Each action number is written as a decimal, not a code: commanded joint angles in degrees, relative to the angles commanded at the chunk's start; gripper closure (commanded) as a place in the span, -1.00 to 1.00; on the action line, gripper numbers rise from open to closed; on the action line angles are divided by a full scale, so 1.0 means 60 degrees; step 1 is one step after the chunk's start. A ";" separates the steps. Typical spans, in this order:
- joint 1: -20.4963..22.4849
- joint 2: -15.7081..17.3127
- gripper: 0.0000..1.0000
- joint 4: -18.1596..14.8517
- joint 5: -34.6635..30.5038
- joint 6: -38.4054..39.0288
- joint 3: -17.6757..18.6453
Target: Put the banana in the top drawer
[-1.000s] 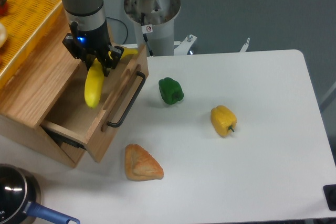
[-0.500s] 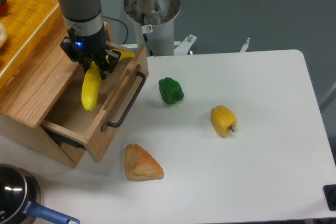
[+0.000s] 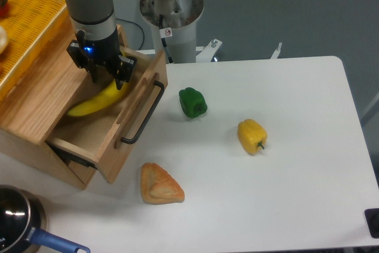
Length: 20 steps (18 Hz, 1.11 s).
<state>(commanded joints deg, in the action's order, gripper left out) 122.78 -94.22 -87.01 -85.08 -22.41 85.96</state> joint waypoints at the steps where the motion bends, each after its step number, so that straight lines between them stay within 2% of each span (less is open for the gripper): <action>1: 0.0015 0.0015 -0.42 0.0000 -0.0015 -0.0044 -0.0015; 5: 0.0102 0.0029 -0.49 0.0000 -0.0029 -0.0132 -0.0029; 12: 0.0307 0.0088 -0.49 -0.0044 -0.0116 -0.0205 -0.0146; 17: 0.0761 0.0219 -0.52 -0.0088 -0.0205 -0.0512 -0.0146; 18: 0.0907 0.0263 -0.54 -0.0088 -0.0220 -0.0614 -0.0146; 20: 0.1214 0.0249 -0.82 -0.0059 -0.0234 -0.0820 -0.0146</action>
<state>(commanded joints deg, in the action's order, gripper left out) 130.07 -92.72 -87.36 -86.48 -27.33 85.08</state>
